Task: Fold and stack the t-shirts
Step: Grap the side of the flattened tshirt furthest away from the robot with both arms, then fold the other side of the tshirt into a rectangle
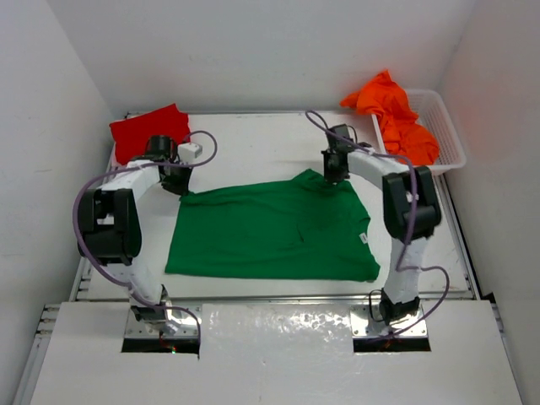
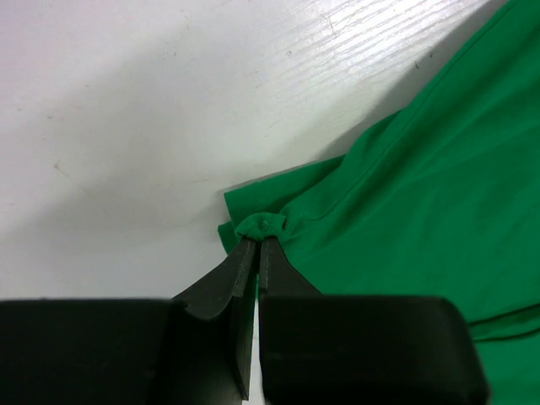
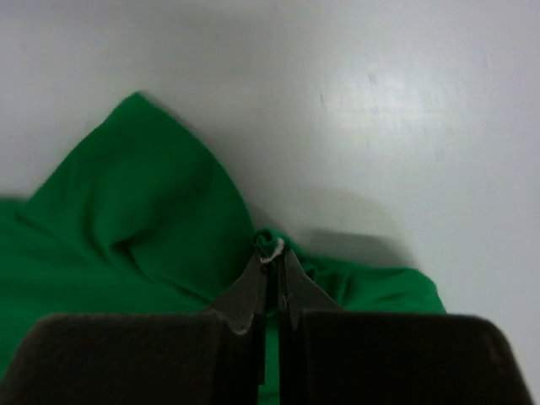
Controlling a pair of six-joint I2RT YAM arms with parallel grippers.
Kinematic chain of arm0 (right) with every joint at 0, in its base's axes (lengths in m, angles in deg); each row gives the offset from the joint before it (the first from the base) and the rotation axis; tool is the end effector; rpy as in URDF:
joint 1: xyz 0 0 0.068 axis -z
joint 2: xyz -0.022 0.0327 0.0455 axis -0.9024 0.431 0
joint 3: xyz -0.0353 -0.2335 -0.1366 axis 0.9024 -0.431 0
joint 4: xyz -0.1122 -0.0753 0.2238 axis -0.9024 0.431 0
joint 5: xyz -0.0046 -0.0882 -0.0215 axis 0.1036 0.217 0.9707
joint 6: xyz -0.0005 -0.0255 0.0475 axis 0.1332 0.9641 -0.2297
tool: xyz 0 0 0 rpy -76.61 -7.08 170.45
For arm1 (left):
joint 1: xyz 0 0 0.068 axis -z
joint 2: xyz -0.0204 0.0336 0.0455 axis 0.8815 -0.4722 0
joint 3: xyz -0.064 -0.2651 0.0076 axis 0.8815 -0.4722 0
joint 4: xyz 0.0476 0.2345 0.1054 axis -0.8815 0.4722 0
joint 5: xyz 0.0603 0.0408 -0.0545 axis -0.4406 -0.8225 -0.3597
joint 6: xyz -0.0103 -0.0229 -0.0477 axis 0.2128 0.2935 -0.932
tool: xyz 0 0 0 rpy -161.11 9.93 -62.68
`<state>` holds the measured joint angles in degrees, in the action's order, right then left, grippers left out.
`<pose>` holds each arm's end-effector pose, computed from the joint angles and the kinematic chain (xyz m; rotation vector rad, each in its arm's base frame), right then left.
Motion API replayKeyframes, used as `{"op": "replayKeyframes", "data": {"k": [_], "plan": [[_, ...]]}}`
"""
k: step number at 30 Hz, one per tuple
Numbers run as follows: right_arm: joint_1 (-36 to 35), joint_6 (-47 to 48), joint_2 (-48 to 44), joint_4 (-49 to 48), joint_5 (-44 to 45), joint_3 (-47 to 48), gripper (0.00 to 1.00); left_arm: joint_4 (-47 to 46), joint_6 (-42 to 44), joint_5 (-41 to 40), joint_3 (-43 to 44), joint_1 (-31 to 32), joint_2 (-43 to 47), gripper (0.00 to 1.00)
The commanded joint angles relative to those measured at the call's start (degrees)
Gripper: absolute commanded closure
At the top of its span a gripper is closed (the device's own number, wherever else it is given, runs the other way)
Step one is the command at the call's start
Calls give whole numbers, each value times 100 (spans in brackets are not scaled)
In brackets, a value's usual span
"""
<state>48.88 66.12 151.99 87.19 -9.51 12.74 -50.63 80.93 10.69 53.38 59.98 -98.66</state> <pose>0.4285 0.1147 0.1516 0.1646 2.6044 0.0493 0.3518 0.0030 0.1873 0.6356 2.5580 -0.1505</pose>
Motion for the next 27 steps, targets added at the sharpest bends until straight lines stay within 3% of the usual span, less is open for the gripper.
{"op": "replayKeyframes", "data": {"k": [1, 7, 14, 19, 27], "plan": [[-31, -161, -1314, -808, -256, -1010, 100, 64, 349, -49, 170, 26, 565, 100], [-40, -574, -3038, -1328, -335, -2900, 100, 513, 788, -92, 56, 0, 969, 100], [-31, -935, -4664, -1118, -256, -4517, 100, 917, 1227, -172, -436, -35, 1338, 100], [-40, -1014, -5744, -714, -195, -5142, 100, 1198, 1491, 56, -585, -44, 1497, 100], [-40, -1216, -6414, -510, -317, -5785, 100, 1322, 1737, 355, -980, -35, 1558, 100]]}}
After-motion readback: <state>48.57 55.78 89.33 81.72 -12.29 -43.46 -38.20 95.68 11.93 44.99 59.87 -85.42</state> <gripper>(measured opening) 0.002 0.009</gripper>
